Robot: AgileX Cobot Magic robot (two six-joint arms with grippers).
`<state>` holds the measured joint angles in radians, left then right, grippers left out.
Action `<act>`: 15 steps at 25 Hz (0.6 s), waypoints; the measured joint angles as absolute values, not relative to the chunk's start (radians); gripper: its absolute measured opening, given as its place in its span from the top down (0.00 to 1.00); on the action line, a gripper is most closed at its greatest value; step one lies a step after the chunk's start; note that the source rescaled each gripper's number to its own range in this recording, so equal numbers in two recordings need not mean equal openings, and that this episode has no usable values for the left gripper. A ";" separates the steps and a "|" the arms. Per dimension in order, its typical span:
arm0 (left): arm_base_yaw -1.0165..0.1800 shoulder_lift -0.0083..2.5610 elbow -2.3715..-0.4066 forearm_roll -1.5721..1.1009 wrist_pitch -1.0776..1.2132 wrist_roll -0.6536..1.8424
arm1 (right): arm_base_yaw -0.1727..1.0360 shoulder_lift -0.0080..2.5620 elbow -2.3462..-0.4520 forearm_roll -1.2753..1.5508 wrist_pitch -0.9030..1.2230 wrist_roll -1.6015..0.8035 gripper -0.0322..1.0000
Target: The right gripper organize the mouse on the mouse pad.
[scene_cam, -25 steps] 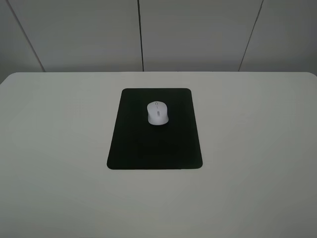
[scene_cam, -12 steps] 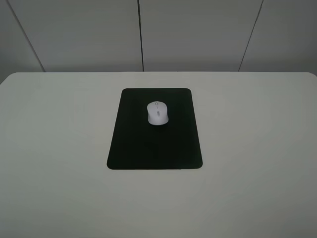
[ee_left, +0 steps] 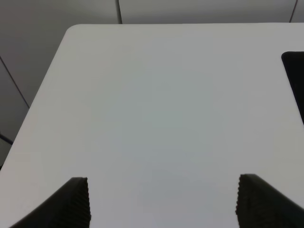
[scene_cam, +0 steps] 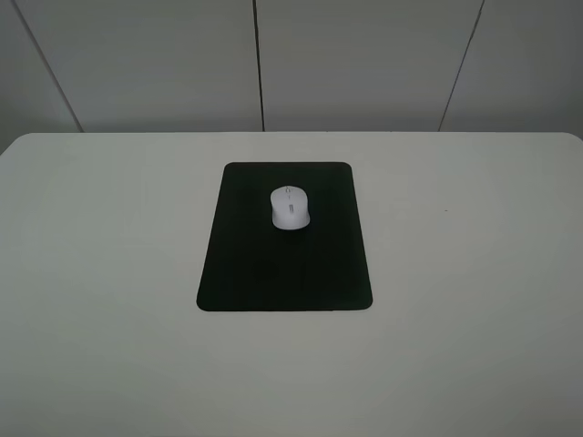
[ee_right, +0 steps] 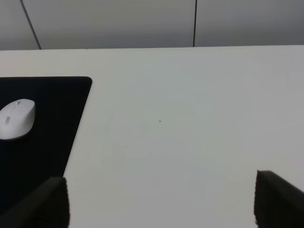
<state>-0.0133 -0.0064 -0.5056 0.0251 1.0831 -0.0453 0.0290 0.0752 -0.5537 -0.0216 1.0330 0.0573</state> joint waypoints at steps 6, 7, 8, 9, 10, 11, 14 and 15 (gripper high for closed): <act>-0.013 -0.006 -0.506 0.025 1.083 -0.045 | 0.029 0.017 -0.514 -0.019 1.062 0.057 0.23; -0.013 -0.006 -0.506 0.025 1.083 -0.045 | 0.029 0.007 -0.514 -0.019 1.061 0.057 0.23; -0.013 -0.006 -0.506 0.025 1.083 -0.045 | 0.029 -0.001 -0.514 -0.019 1.061 0.057 0.23; -0.013 -0.006 -0.506 0.025 1.083 -0.045 | 0.029 -0.004 -0.514 -0.019 1.061 0.057 0.23; -0.013 -0.006 -0.506 0.025 1.083 -0.045 | 0.029 -0.005 -0.514 -0.019 1.061 0.057 0.23; -0.013 -0.006 -0.506 0.025 1.083 -0.045 | 0.029 -0.005 -0.514 -0.019 1.061 0.057 0.23; -0.013 -0.006 -0.506 0.025 1.083 -0.045 | 0.029 -0.005 -0.514 -0.019 1.061 0.057 0.23; -0.013 -0.006 -0.506 0.025 1.083 -0.045 | 0.029 -0.005 -0.514 -0.019 1.061 0.057 0.23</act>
<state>-0.0133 -0.0064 -0.5056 0.0251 1.0831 -0.0453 0.0290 -0.0052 -0.5136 -0.0195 1.0610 0.0573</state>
